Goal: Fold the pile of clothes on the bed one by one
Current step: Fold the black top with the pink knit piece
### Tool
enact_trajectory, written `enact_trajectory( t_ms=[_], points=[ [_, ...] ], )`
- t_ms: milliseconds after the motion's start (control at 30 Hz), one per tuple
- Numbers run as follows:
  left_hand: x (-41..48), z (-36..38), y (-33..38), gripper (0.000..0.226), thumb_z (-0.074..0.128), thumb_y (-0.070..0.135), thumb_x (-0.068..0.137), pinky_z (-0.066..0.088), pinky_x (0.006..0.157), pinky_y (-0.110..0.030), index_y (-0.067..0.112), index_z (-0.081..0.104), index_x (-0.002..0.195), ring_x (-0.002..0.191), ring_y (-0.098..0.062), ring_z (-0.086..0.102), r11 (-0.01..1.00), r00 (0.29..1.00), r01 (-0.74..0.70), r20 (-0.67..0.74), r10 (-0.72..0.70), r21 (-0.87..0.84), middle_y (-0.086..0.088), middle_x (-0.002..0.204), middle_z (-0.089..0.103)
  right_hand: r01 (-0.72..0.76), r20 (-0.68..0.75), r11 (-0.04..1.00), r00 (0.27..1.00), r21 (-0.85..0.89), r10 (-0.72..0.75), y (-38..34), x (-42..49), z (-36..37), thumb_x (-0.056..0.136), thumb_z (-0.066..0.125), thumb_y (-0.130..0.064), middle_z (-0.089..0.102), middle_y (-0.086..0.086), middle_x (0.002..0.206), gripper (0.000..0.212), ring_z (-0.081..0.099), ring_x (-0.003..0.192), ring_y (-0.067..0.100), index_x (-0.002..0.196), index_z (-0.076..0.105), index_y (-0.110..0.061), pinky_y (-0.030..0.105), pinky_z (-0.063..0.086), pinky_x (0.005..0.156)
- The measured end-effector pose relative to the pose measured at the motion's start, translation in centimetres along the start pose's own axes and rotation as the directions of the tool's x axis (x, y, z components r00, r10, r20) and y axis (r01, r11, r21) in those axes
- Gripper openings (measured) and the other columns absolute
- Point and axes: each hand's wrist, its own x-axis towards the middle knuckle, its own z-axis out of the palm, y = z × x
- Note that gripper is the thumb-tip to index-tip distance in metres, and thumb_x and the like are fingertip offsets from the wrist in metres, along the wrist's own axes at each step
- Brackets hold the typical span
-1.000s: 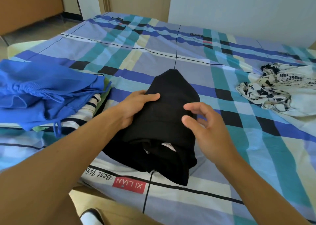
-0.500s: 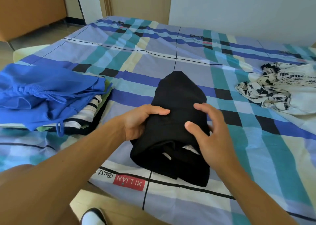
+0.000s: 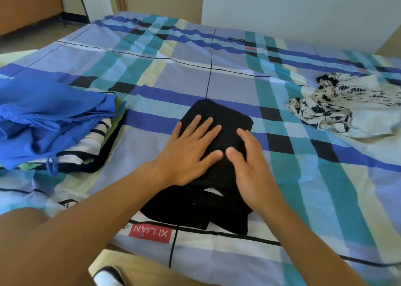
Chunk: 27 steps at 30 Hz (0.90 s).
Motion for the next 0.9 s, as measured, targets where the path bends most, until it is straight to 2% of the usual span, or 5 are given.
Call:
enact_trajectory(
  t_ms=[200, 400, 600, 767, 900],
  points=[
    [-0.5, 0.4, -0.8, 0.115, 0.032, 0.096, 0.063, -0.001, 0.12, -0.063, 0.04, -0.004, 0.157, 0.148, -0.011, -0.027, 0.989, 0.989, 0.088, 0.126, -0.072, -0.122, 0.015, 0.164, -0.019, 0.009, 0.094, 0.997, 0.996, -0.081, -0.001, 2.7, -2.0, 1.0, 0.093, 0.028, -0.063, -0.013, -0.026, 0.162, 0.068, 0.001, 0.142, -0.012, 0.154, 0.002, -0.05, 0.016, 0.013, 0.114],
    [0.8, -1.1, -1.2, 0.095, 0.064, 0.073, 0.076, 0.044, 0.106, -0.042, 0.023, 0.029, 0.149, 0.129, -0.029, 0.051, 0.591, 0.78, 0.59, 0.201, -0.592, -0.549, -0.004, 0.147, 0.046, -0.117, 0.057, 0.982, 0.992, 0.147, 0.11, 2.3, -2.2, -0.1, 0.09, 0.066, -0.044, 0.029, -0.028, 0.143, 0.084, 0.039, 0.122, -0.012, 0.154, 0.012, -0.051, 0.012, 0.036, 0.101],
    [-0.5, -2.7, -2.0, 0.059, 0.076, 0.053, 0.075, 0.056, 0.092, -0.039, 0.012, 0.07, 0.117, 0.096, -0.027, 0.074, 0.045, 0.703, 0.676, 0.626, -0.339, -0.735, -0.008, 0.105, 0.076, -0.24, 0.162, 0.863, 0.969, 0.445, 0.186, 2.6, -0.1, -1.5, 0.063, 0.09, -0.03, 0.056, -0.011, 0.14, 0.102, 0.063, 0.119, 0.014, 0.143, 0.034, -0.059, 0.042, 0.053, 0.1],
    [-1.2, -1.5, -0.8, 0.053, 0.071, 0.043, 0.072, 0.054, 0.088, -0.039, 0.007, 0.074, 0.11, 0.093, -0.026, 0.074, -0.245, 0.799, 0.516, 0.564, -0.206, -0.821, -0.013, 0.111, 0.074, -0.217, 0.219, 0.734, 0.971, 0.644, 0.094, 2.1, 0.5, -3.1, 0.07, 0.07, -0.005, 0.07, -0.004, 0.125, 0.081, 0.069, 0.111, 0.022, 0.138, 0.051, -0.046, 0.035, 0.059, 0.084],
    [-1.6, -2.1, 0.9, 0.045, 0.07, 0.03, 0.068, 0.055, 0.078, -0.034, 0.006, 0.073, 0.105, 0.082, -0.022, 0.074, -0.287, 0.843, 0.412, 0.481, -0.241, -0.865, -0.012, 0.103, 0.076, -0.217, 0.246, 0.772, 0.966, 0.597, 0.082, 0.8, 1.6, -4.7, 0.066, 0.071, -0.01, 0.068, -0.004, 0.129, 0.083, 0.068, 0.114, 0.021, 0.14, 0.051, -0.043, 0.042, 0.051, 0.095]
  ],
)
